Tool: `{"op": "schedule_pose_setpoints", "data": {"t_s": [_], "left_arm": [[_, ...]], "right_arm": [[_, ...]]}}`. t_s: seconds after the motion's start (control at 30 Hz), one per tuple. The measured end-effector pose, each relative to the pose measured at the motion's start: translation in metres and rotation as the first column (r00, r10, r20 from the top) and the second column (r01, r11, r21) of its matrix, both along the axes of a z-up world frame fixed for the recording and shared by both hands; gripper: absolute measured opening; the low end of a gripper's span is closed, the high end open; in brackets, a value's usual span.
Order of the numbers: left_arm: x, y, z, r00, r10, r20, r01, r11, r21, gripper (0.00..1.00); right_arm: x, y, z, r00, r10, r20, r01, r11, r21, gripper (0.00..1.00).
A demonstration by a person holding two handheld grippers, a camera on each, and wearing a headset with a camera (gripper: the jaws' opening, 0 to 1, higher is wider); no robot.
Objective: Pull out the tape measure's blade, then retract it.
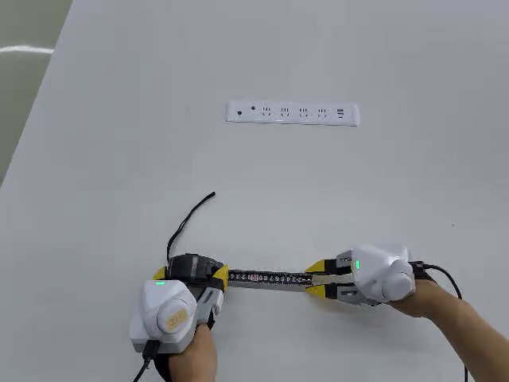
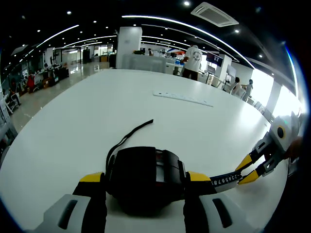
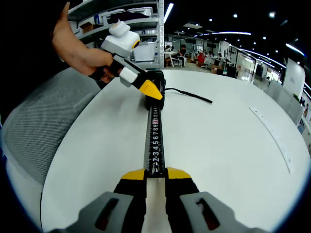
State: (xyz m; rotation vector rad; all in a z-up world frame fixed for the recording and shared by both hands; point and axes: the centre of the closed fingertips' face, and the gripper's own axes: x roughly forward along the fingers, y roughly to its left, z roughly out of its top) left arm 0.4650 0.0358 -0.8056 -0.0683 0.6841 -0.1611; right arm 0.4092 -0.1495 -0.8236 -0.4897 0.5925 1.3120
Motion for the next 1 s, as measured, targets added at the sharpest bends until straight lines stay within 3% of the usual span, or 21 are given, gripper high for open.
{"op": "schedule_pose_setpoints", "data": {"t_s": [1.0], "left_arm": [[-0.001,0.000,0.000,1.000,0.002,-0.009,-0.002,1.000,-0.011,0.61]], "right_arm": [[0.006,0.025,0.000,1.000,0.013,0.008,-0.013,1.000,0.014,0.13]]}}
